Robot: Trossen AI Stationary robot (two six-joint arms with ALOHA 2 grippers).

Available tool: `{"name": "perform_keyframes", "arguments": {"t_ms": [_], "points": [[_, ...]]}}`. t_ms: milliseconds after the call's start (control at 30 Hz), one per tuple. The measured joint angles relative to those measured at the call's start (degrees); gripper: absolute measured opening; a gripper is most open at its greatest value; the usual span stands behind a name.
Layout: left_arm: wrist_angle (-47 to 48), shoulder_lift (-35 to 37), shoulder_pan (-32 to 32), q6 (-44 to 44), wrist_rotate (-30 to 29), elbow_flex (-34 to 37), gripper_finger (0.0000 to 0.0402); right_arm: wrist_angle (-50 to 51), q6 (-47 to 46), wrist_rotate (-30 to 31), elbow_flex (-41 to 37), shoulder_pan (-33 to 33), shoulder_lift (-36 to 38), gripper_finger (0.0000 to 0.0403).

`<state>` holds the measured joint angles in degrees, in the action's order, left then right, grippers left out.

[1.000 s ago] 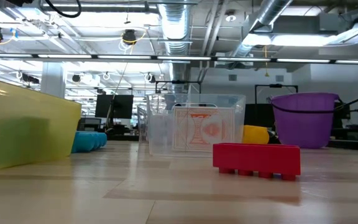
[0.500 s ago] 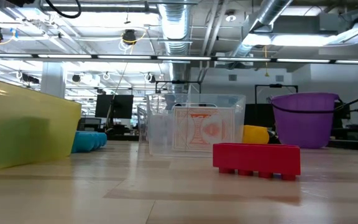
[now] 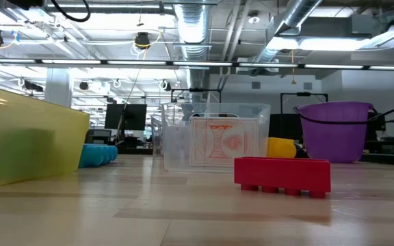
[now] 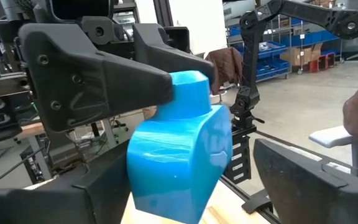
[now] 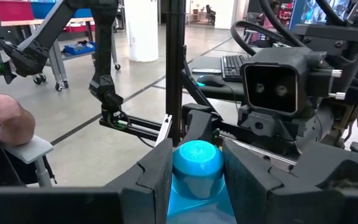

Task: Pick & Place Toys
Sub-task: Put the light blue game piece into the yellow bin

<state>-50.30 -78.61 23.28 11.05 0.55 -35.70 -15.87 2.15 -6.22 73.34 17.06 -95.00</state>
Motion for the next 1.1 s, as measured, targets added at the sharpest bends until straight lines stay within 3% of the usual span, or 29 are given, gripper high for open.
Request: {"name": "perform_keyframes", "arguments": {"t_ms": [567, 767, 1100], "points": [[-0.19, 0.00, -0.86, -1.68, 0.38, 0.00, 0.0145, 0.37, -0.07, -0.15, 0.00, 0.07, 0.02, 0.0118], [-0.24, 0.00, -0.84, -1.59, 0.34, -0.02, 0.0140, -0.25, -0.22, 0.42, 0.00, 0.92, 0.02, 0.0134], [1.75, 0.00, -0.82, -1.44, 0.33, -0.02, 0.0140, 2.76, -2.29, 0.47, -0.02, 0.92, 1.38, 0.0231]]}}
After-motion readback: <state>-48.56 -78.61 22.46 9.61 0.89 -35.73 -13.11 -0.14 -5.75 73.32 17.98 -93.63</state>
